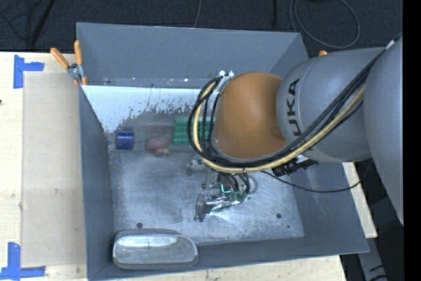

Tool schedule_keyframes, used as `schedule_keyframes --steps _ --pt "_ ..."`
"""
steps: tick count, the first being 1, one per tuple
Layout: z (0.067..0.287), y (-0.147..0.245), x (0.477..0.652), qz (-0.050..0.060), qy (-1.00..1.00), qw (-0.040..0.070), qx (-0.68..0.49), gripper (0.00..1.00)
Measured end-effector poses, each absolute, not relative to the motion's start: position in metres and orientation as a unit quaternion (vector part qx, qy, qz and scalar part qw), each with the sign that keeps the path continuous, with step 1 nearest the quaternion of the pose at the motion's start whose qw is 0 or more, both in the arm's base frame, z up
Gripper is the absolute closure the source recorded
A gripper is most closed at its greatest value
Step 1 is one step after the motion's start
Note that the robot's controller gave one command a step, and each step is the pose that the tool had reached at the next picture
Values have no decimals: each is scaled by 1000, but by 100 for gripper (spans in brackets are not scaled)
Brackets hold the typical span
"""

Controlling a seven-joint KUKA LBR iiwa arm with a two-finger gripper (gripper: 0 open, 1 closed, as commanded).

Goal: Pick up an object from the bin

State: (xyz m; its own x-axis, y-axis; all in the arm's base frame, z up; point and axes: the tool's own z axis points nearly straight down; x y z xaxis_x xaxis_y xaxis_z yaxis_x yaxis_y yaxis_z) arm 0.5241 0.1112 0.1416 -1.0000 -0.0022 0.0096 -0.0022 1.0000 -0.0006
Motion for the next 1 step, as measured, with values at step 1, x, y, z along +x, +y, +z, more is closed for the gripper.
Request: schedule_keyframes --steps 1 --pt "138 90 487 0 -977 2 213 0"
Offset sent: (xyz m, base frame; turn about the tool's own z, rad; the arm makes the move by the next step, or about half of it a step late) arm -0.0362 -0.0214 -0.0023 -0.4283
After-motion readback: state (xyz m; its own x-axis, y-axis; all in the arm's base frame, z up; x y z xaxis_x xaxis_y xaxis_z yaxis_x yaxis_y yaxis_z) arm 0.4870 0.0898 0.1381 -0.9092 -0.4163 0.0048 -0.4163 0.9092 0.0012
